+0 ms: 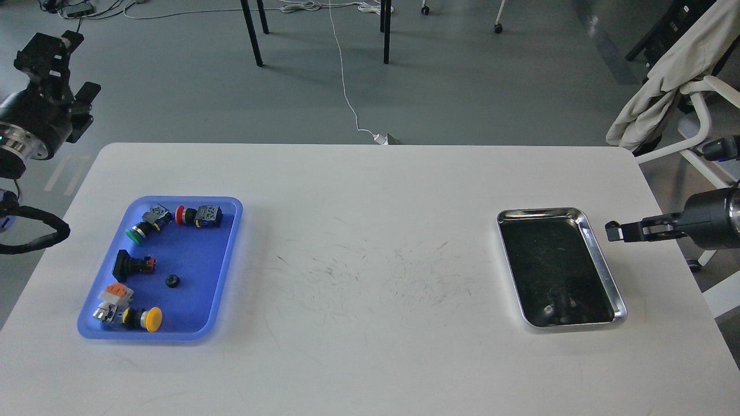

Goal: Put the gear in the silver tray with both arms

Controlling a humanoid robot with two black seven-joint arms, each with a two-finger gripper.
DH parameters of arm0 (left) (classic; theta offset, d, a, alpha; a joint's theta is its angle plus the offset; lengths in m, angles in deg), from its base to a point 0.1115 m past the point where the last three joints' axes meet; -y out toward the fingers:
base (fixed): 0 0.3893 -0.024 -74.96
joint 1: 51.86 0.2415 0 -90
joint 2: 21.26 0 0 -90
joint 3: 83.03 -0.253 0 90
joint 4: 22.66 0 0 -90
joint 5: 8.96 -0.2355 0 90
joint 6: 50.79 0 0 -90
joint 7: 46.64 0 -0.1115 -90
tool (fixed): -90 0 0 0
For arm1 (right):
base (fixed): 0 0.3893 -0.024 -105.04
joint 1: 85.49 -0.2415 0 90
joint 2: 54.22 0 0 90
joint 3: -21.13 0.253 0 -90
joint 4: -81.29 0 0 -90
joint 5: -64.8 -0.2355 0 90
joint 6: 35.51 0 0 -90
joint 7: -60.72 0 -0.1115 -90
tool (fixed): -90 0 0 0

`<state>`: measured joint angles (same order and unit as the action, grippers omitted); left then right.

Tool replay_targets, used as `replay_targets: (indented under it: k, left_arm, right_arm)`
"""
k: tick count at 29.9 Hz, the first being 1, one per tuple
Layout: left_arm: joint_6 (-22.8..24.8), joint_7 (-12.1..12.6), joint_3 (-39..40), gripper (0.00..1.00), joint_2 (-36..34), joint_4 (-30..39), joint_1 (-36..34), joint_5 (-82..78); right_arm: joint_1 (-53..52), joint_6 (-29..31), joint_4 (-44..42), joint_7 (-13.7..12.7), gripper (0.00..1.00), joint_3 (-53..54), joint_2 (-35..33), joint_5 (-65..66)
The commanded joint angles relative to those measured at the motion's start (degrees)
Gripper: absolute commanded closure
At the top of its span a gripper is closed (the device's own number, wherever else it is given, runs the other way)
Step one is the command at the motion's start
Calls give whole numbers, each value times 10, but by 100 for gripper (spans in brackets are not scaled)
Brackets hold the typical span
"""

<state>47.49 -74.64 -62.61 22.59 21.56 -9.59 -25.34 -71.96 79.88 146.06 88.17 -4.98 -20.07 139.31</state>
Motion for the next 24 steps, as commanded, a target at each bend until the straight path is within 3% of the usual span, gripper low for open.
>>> replay_targets:
  k: [1, 13, 24]
  left_arm:
    - [4, 0, 1, 2, -4, 0, 0, 1]
    - [15, 0, 14, 2, -18, 0, -1, 1]
    - [15, 0, 15, 2, -19, -1, -1, 0]
  right_arm:
    - [43, -15, -31, -5, 87, 3, 38, -2]
    - [83, -17, -86, -6, 87, 5, 164, 4]
    - [88, -12, -96, -4, 84, -21, 176, 11]
